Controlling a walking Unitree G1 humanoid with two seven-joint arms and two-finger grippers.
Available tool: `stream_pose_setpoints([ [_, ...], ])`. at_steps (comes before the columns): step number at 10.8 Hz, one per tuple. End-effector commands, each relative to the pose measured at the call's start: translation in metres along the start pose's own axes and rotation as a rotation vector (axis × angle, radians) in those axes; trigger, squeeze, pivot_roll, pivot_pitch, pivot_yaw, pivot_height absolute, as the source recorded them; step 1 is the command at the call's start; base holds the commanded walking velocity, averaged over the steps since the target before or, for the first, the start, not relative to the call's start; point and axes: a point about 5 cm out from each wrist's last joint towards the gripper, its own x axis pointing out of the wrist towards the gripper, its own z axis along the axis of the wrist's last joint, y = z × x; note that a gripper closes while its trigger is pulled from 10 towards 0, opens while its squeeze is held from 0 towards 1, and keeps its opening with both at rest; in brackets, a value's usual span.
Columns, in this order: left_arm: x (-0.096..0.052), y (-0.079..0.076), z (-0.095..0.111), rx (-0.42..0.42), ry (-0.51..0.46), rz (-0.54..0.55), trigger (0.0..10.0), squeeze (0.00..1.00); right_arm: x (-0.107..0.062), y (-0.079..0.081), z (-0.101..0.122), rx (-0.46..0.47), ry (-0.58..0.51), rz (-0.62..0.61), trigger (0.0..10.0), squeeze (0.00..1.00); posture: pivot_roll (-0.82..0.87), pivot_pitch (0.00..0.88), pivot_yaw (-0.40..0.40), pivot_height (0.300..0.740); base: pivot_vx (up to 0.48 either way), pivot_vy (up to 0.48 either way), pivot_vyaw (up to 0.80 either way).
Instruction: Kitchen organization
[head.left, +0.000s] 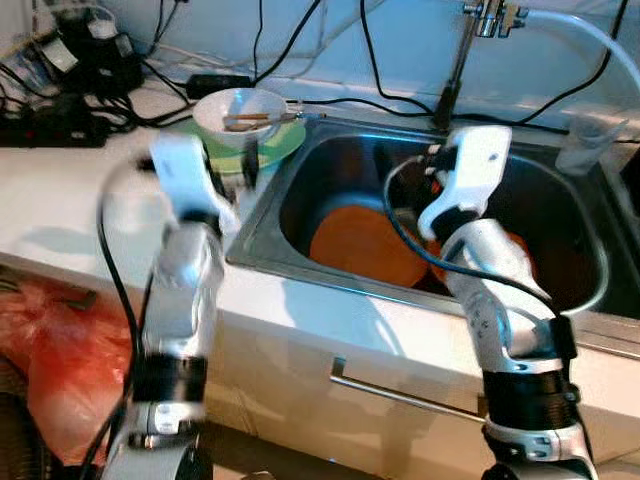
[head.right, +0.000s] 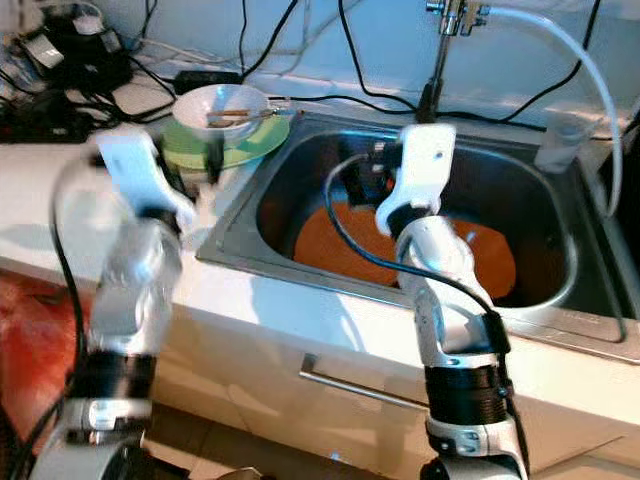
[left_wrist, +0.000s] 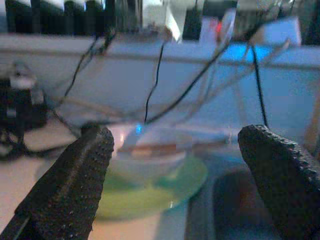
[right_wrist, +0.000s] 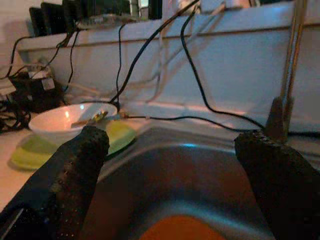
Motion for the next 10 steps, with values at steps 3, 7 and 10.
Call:
stream_pose_setpoints([
  [3, -0.001, -0.016, 0.003, -0.028, 0.013, -0.056, 10.0, 0.00, -0.016, -0.011, 0.000, 0.005, -0.016, -0.071, 10.0, 0.00, -0.04, 0.000, 0.056, 0.740, 0.000, 0.000, 0.00],
  [7, 0.000, -0.017, 0.001, -0.042, 0.027, -0.043, 10.0, 0.00, -0.016, -0.014, 0.005, -0.020, -0.017, -0.070, 10.0, 0.00, -0.06, 0.000, 0.050, 0.740, 0.000, 0.000, -0.13],
  [10, 0.006, -0.011, 0.027, -0.016, -0.037, -0.034, 10.0, 0.00, -0.020, -0.011, 0.028, -0.067, -0.071, -0.052, 10.0, 0.00, -0.07, 0.000, 0.052, 0.740, 0.000, 0.000, 0.00],
])
